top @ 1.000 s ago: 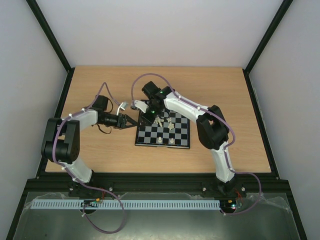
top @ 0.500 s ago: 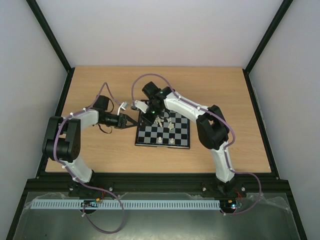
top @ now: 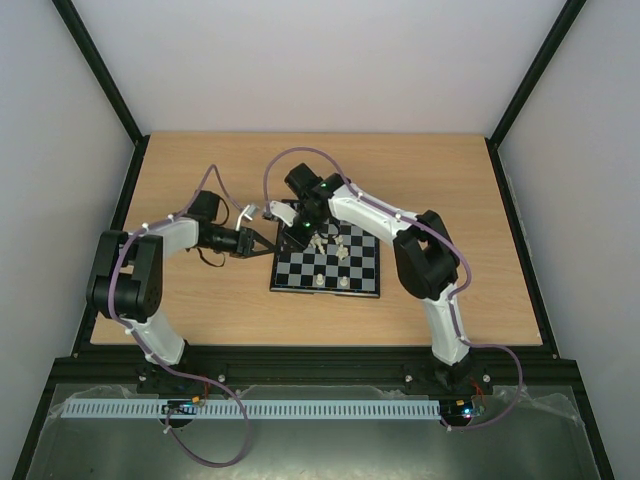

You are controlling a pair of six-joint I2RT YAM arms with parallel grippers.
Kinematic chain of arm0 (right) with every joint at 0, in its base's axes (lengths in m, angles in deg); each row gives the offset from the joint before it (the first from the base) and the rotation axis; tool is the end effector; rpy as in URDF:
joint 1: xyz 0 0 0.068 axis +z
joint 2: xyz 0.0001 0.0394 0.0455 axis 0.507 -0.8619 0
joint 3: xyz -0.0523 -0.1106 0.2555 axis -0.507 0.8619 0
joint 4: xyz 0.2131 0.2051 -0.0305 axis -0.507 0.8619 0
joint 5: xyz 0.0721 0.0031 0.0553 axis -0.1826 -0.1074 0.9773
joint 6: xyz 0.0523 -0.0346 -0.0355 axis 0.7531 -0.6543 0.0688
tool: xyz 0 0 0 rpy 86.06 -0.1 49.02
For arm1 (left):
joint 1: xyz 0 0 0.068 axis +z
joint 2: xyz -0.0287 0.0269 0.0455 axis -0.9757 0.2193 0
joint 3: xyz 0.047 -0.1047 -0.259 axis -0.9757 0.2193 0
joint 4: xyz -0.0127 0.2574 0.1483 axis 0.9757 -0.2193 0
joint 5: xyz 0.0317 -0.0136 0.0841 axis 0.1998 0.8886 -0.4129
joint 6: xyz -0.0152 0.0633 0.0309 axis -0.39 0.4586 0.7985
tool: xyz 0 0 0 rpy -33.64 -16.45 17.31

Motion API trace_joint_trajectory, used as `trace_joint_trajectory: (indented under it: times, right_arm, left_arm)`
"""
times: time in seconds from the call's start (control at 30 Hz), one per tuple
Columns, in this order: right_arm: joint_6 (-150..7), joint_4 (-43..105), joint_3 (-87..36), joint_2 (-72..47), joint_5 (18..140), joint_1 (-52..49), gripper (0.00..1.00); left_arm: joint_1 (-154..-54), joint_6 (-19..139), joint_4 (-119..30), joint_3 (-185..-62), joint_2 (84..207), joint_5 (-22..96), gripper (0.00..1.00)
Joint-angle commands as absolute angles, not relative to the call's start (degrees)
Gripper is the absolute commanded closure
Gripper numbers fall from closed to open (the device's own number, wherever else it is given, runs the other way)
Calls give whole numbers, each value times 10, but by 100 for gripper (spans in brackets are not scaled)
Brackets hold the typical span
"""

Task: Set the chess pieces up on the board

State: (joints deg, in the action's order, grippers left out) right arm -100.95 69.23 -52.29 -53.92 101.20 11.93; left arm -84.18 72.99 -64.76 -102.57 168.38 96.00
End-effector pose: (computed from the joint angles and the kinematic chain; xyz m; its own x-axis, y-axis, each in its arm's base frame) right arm 0.3631 0.3720 0.1999 -0.2866 -0.7085 -0.6449 -0.9580 0.2077 0.1976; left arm 0.3270 -0.0946 0.1320 -0.8869 0.1175 -0.4469 0.4590 0.3344 -0.8231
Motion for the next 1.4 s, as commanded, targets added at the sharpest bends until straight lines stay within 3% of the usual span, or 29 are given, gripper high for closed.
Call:
trace_joint_trajectory:
  times: [0.0, 0.1, 0.27, 0.73, 1.37]
  right_arm:
    - [-1007, 705, -507, -497, 1002, 121, 78]
    - [-1004, 700, -471, -457, 988, 107, 63]
    - [-1010, 697, -387, -362, 968, 63, 53]
    - [-996, 655, -204, -206, 852, -42, 52]
    - [-1000, 642, -176, -189, 820, -43, 52]
  left_arm:
    - [-848, 762, -682, -1055, 1690, 955, 84]
    - [-849, 784, -715, -1072, 1678, 911, 84]
    - [-858, 857, -809, -1117, 1656, 832, 84]
    - [-1044, 1013, -959, -1182, 1604, 487, 84]
    - [-1152, 998, -958, -1212, 1707, 373, 84]
